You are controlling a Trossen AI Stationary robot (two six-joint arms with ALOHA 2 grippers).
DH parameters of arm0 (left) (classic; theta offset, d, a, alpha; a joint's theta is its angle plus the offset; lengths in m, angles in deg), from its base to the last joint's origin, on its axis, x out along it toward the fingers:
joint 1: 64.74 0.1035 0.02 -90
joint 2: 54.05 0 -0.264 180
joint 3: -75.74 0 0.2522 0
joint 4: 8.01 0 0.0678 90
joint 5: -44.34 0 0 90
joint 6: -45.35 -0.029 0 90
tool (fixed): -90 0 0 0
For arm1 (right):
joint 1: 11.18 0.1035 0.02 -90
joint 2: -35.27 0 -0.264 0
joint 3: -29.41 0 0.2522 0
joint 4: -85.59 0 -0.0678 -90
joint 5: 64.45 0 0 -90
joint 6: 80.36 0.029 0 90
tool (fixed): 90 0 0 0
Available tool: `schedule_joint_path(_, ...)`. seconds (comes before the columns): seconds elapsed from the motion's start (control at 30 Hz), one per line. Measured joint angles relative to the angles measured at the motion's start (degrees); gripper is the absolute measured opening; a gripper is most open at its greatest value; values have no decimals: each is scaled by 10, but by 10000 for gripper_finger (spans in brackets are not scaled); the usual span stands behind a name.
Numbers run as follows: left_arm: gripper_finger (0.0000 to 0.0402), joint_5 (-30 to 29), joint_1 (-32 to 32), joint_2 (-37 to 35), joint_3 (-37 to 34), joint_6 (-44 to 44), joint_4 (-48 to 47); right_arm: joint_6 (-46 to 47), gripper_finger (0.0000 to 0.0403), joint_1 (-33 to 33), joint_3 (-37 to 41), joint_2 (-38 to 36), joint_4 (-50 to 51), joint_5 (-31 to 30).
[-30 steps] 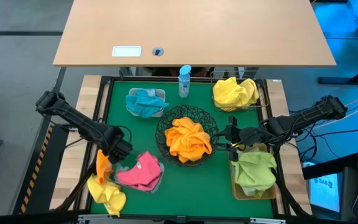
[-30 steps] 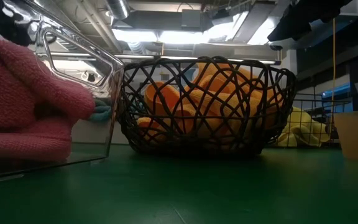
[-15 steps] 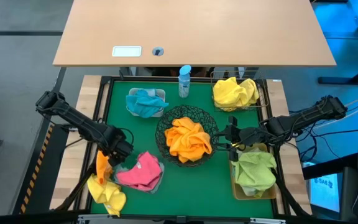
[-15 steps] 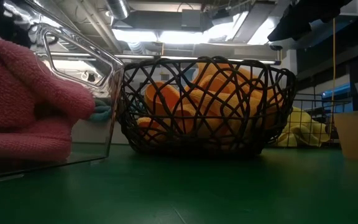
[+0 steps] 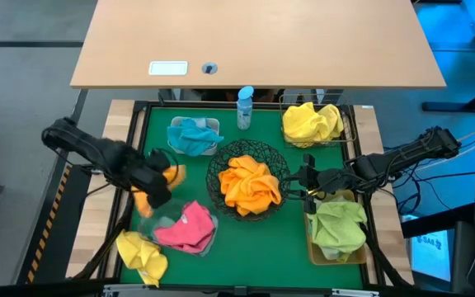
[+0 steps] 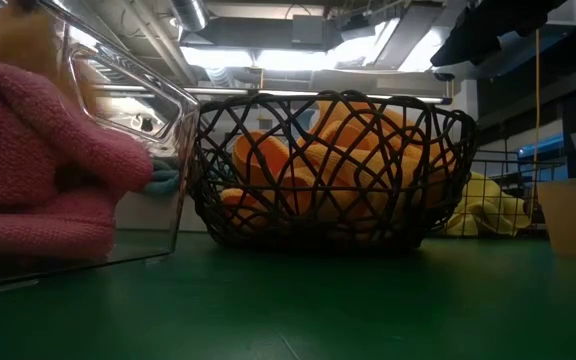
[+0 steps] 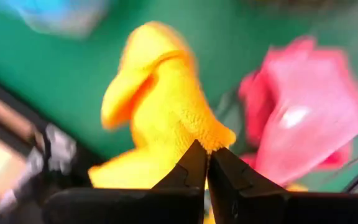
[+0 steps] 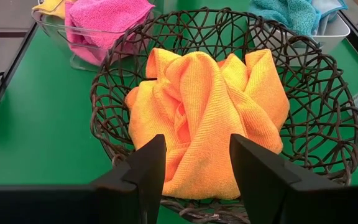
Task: Sort microfiber towel by color & place in baskets
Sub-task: Put the orange microfiber towel into the circle wire basket
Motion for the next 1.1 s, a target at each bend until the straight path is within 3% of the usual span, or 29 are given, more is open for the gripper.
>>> schedule_joint_path(0.3,1,-255,0,-5,157,-3,48,0,176,0,0,0,0,0)
schedule_joint_path(0.53,0,-334,1,2,169,-155,269,0,176,0,0,0,0,0)
schedule_joint_path(0.8,0,-314,38,40,169,-366,533,0,176,0,0,0,0,0)
schedule_joint_path(1.1,0,-206,104,110,169,-389,560,0,176,0,0,-2,0,0)
